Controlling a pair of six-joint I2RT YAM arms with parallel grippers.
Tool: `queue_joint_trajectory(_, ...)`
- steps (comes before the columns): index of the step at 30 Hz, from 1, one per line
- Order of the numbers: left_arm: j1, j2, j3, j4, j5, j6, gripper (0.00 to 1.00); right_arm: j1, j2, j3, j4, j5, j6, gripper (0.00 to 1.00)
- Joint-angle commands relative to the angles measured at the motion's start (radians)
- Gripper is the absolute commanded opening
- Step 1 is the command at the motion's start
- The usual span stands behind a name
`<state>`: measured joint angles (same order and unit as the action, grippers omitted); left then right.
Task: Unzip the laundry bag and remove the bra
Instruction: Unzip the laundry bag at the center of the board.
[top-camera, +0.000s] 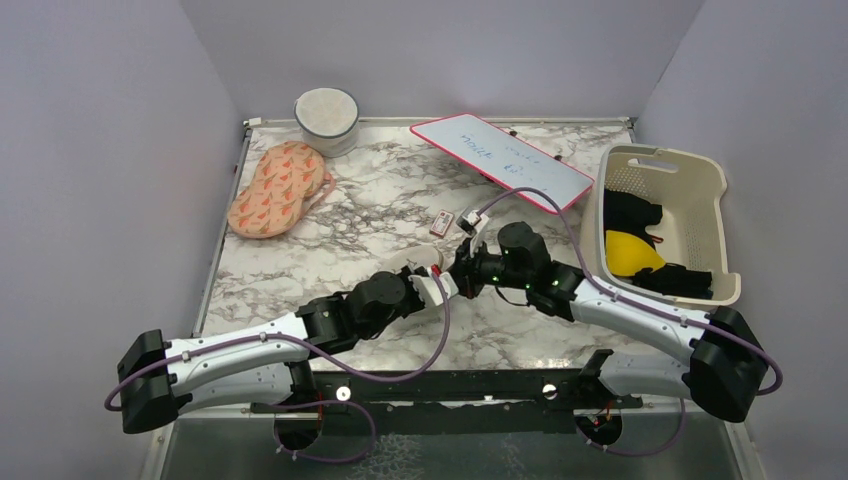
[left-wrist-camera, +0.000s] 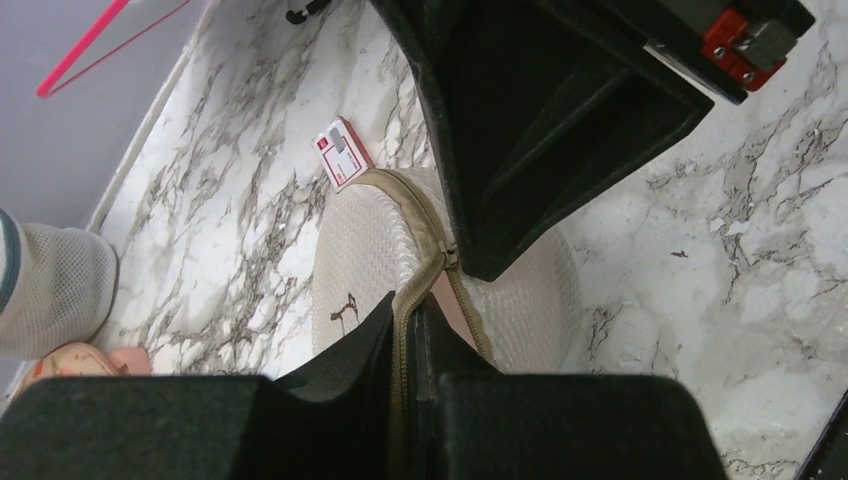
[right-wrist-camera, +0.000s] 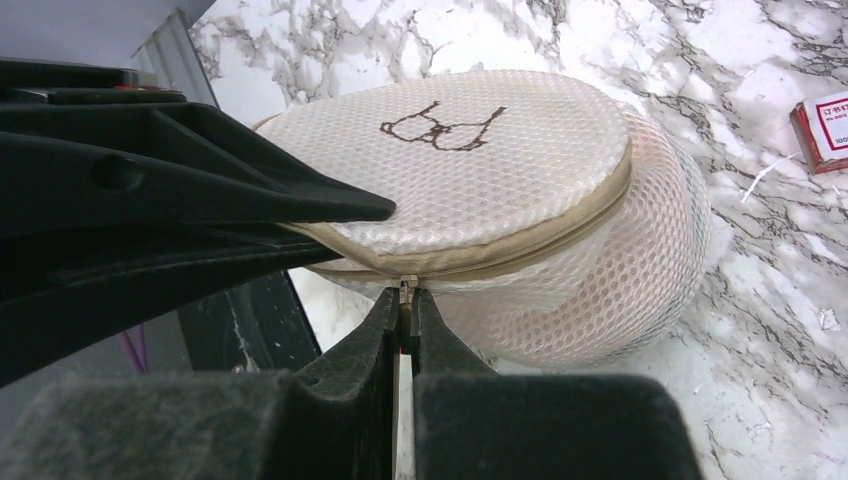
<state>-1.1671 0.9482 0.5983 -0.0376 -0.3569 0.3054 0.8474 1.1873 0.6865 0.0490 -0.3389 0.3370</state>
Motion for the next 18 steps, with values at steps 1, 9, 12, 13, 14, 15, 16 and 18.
queue_joint_trajectory(1,-0.004,-0.055,0.004,0.039,-0.044,0.004,0.0,-0.045,0.003,-0.005,-0.006,0.044,0.007,0.01)
queue_joint_trajectory(9,-0.008,-0.075,-0.006,0.049,-0.053,0.01,0.0,-0.218,-0.003,-0.037,0.008,-0.057,-0.004,0.01)
queue_joint_trajectory(12,-0.009,-0.073,-0.006,0.05,-0.054,0.011,0.0,-0.234,0.001,-0.02,-0.02,-0.05,-0.028,0.01)
queue_joint_trajectory(13,-0.008,-0.072,-0.006,0.05,-0.054,0.012,0.0,-0.234,0.005,-0.011,-0.029,-0.06,-0.046,0.01)
queue_joint_trajectory(14,-0.01,-0.071,-0.005,0.049,-0.053,0.013,0.0,-0.233,0.01,-0.002,-0.044,-0.07,-0.065,0.01)
queue_joint_trajectory(15,-0.01,-0.069,-0.003,0.047,-0.053,0.012,0.0,-0.233,0.017,0.007,-0.055,-0.083,-0.073,0.01)
queue_joint_trajectory(16,-0.01,-0.066,-0.002,0.045,-0.052,0.014,0.0,-0.232,0.019,0.009,-0.058,-0.099,-0.073,0.01)
queue_joint_trajectory(18,-0.01,-0.058,0.002,0.042,-0.053,0.015,0.0,-0.223,0.014,0.006,-0.059,-0.103,-0.073,0.01)
